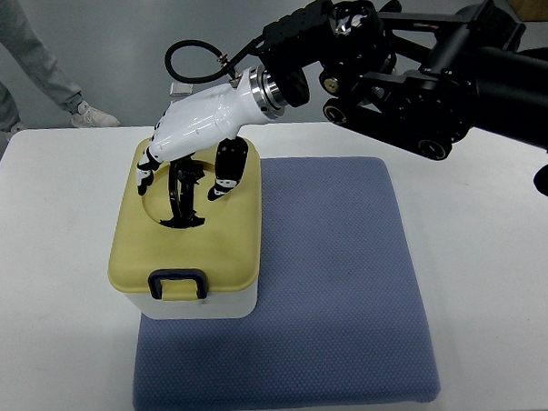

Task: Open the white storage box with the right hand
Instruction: 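Lower the right hand onto the lid and grasp the black handle, then lift the yellow lid off the white box with the right hand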

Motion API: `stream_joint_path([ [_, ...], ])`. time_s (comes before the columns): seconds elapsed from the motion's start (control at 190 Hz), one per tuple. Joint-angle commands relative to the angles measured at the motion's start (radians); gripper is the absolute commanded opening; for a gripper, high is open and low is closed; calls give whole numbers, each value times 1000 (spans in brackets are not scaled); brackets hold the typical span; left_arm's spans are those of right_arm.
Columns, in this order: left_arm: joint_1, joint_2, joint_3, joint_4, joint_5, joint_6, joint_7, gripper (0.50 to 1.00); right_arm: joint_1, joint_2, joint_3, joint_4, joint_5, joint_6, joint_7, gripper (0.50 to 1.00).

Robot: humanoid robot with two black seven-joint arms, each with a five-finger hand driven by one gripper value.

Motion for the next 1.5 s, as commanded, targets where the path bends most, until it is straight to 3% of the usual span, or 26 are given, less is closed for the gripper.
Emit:
stream_joint_path([
  [0.0, 0, 0, 0, 0, 0, 0, 0, 1000, -7, 4, 0, 1, -1, -5, 0, 799],
  [0.496, 0, 0, 0, 0, 0, 0, 0, 1000, -30, -2, 2, -5, -9, -7, 0, 697],
  [1.038, 0, 0, 0, 0, 0, 0, 0, 1000, -47, 9, 8, -10, -1, -5, 0, 684],
  [1.17, 0, 0, 0, 0, 0, 0, 0, 1000, -48, 12, 8, -12, -4, -7, 0, 639],
  [1.318, 0, 0, 0, 0, 0, 0, 0, 1000, -50, 12, 8, -13, -4, -7, 0, 500],
  [1.497, 0, 0, 0, 0, 0, 0, 0, 1000, -51, 12, 9, -16, -1, -7, 0, 500],
])
